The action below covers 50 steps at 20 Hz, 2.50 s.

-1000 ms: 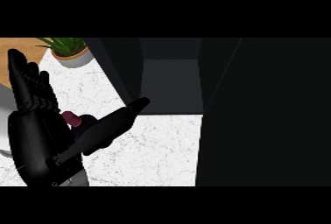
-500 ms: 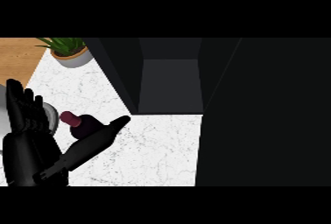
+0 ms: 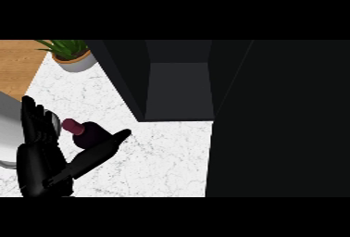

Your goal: Pick up the wine, place it into the cabinet and close the cabinet

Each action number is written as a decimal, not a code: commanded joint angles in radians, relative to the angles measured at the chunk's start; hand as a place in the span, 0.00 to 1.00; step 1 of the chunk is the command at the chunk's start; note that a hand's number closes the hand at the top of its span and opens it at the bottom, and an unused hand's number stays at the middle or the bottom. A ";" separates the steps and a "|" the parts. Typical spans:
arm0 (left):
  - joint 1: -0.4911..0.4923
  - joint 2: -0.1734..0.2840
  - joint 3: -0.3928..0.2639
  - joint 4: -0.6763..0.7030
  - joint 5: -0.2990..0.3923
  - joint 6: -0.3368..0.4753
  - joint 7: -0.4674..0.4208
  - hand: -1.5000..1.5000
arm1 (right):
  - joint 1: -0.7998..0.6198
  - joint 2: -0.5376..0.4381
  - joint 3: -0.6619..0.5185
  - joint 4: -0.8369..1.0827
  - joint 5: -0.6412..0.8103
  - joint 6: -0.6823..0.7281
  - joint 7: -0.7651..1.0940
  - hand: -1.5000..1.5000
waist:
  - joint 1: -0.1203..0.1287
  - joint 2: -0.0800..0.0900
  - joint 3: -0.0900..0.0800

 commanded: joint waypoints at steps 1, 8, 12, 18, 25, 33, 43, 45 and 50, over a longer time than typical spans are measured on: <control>-0.013 0.036 0.064 0.062 0.141 0.007 -0.078 0.00 | 0.069 -0.017 -0.005 -0.272 -0.064 -0.017 0.097 0.00 | -0.011 0.000 0.000; 0.018 0.043 0.129 0.220 0.347 0.022 -0.327 0.00 | 0.017 -0.012 0.026 -0.208 -0.011 -0.039 0.106 0.00 | 0.003 0.002 0.000; 0.079 -0.001 0.126 0.292 0.420 0.029 -0.479 0.00 | 0.077 -0.055 -0.029 -0.251 -0.062 -0.004 0.059 0.00 | -0.008 0.001 0.000; 0.106 -0.041 0.164 0.372 0.510 -0.022 -0.604 0.00 | 0.016 -0.024 -0.017 -0.247 -0.050 -0.046 0.119 0.00 | 0.003 0.000 0.000; 0.125 -0.038 0.293 0.499 0.705 -0.196 -0.814 0.00 | 0.046 -0.036 0.000 -0.236 -0.040 -0.031 0.096 0.00 | 0.007 0.000 0.000; 0.057 -0.129 0.319 0.721 0.740 -0.250 -0.984 0.00 | 0.084 -0.053 0.000 -0.250 -0.042 -0.020 0.075 0.00 | 0.000 0.001 0.001; 0.007 -0.163 0.439 0.917 0.853 -0.348 -1.190 0.00 | 0.106 -0.062 0.013 -0.262 -0.049 -0.005 0.052 0.00 | -0.006 0.000 0.000; 0.026 -0.175 0.379 0.933 0.911 -0.326 -1.259 0.00 | 0.053 -0.044 0.019 -0.269 -0.050 -0.040 0.112 0.00 | -0.002 0.000 -0.001; 0.002 -0.176 0.407 0.944 1.001 -0.377 -1.300 0.00 | 0.098 -0.025 0.052 -0.203 -0.002 -0.033 0.006 0.00 | 0.004 0.000 0.001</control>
